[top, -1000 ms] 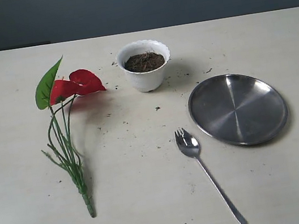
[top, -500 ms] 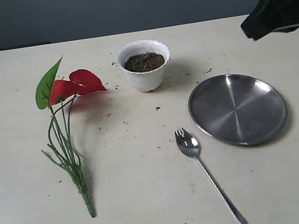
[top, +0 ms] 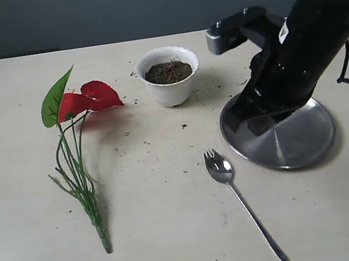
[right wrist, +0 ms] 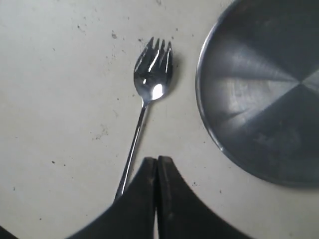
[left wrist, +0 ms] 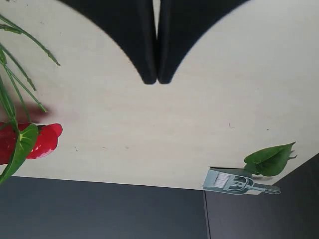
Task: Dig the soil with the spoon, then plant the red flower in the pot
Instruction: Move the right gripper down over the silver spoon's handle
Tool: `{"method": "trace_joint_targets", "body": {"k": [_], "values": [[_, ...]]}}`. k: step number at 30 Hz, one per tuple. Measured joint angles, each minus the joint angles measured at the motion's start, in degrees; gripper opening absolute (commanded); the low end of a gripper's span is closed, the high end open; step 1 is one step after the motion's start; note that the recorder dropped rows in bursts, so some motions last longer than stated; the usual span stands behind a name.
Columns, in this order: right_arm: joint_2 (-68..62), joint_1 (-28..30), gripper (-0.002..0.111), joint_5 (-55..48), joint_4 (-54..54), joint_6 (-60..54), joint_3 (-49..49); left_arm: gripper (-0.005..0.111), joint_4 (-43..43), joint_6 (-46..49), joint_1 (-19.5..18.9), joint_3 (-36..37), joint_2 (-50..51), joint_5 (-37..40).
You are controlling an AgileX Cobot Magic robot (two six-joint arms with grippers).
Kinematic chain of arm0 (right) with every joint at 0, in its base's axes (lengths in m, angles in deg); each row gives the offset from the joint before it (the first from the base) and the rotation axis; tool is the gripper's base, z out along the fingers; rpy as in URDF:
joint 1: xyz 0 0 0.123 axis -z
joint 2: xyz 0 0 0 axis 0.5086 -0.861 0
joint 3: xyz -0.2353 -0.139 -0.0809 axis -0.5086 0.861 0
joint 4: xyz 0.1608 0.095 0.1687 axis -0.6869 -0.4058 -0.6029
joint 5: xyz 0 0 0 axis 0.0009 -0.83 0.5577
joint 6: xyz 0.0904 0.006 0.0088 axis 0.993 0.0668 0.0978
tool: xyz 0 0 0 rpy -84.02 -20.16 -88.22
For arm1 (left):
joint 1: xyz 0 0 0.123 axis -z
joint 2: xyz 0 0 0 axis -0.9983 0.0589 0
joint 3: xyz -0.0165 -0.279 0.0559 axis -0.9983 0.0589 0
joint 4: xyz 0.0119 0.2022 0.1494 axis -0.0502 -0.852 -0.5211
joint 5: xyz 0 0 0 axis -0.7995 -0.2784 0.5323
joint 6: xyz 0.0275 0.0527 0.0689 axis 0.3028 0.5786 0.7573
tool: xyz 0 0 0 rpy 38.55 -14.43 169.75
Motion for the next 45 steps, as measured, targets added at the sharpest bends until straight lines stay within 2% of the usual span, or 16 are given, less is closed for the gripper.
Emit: {"method": "trace_joint_targets", "body": {"k": [10,15,20,26,34,40,42,44,45], "values": [[-5.0,-4.55,-0.001,-0.18,0.29,2.48,0.0,0.0,0.0,0.0,0.0,0.0,0.0,0.0],[-5.24,-4.65,-0.001,1.55,2.5,12.08,1.16,0.0,0.0,0.0,0.0,0.0,0.0,0.0],[-5.24,-4.65,-0.001,5.56,5.91,18.35,6.4,0.0,0.0,0.0,0.0,0.0,0.0,0.0],[-5.37,-4.79,-0.001,9.82,3.49,19.34,10.69,0.0,0.0,0.0,0.0,0.0,0.0,0.0],[-5.68,-9.17,-0.001,15.04,2.0,19.58,11.25,0.0,0.0,0.0,0.0,0.0,0.0,0.0],[-10.18,-9.62,-0.001,15.41,2.01,19.72,11.25,0.0,0.0,0.0,0.0,0.0,0.0,0.0],[-10.67,-9.62,0.003,15.47,2.01,19.72,11.25,0.0,0.0,0.0,0.0,0.0,0.0,0.0],[-10.79,-9.62,0.014,15.64,2.01,19.72,11.25,0.0,0.0,0.0,0.0,0.0,0.0,0.0],[-10.79,-9.62,0.023,15.92,2.01,19.72,11.25,0.0,0.0,0.0,0.0,0.0,0.0,0.0]]}}
